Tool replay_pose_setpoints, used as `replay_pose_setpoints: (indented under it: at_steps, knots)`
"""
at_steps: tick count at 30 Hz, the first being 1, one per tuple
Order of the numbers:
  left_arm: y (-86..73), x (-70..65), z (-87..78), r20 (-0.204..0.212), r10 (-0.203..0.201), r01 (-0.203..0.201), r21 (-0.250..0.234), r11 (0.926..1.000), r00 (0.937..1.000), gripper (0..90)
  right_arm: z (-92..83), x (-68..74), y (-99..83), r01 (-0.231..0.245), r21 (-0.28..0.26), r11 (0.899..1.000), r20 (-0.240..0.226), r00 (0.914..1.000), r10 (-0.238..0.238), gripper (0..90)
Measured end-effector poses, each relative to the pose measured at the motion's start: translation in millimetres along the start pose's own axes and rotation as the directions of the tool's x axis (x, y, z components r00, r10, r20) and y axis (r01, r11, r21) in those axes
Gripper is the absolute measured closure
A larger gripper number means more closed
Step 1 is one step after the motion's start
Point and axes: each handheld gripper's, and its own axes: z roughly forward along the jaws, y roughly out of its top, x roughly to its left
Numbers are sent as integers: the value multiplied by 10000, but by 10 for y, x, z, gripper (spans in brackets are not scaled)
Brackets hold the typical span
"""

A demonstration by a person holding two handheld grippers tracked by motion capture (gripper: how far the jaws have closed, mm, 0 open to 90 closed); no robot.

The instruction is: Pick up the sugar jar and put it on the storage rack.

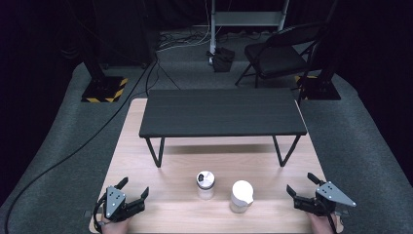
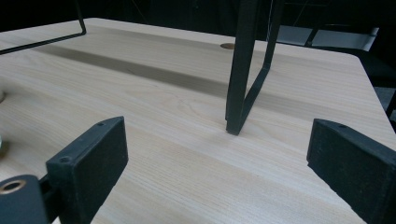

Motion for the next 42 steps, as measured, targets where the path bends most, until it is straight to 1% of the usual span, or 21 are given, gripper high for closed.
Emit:
replay_pose_setpoints:
  at_steps: [8, 26, 30, 42]
  knots:
    - [13, 5, 5, 24, 11, -12, 74, 10000, 10000, 154, -4, -8, 9, -45, 66, 10000, 36, 10000, 45, 50]
    - [14, 26, 8, 202, -37, 36, 78, 10000, 9998, 152, 4, 6, 22, 127, 138, 9998, 37, 9999, -127, 55]
    - [12, 38, 9, 315, -55, 53, 56, 10000, 9995, 151, 4, 7, 23, 125, 144, 9998, 35, 9999, -126, 54]
    - [31, 61, 38, 938, 102, -110, 78, 9999, 9955, 142, 8, 14, 31, 190, 190, 9996, 23, 9998, -190, 55]
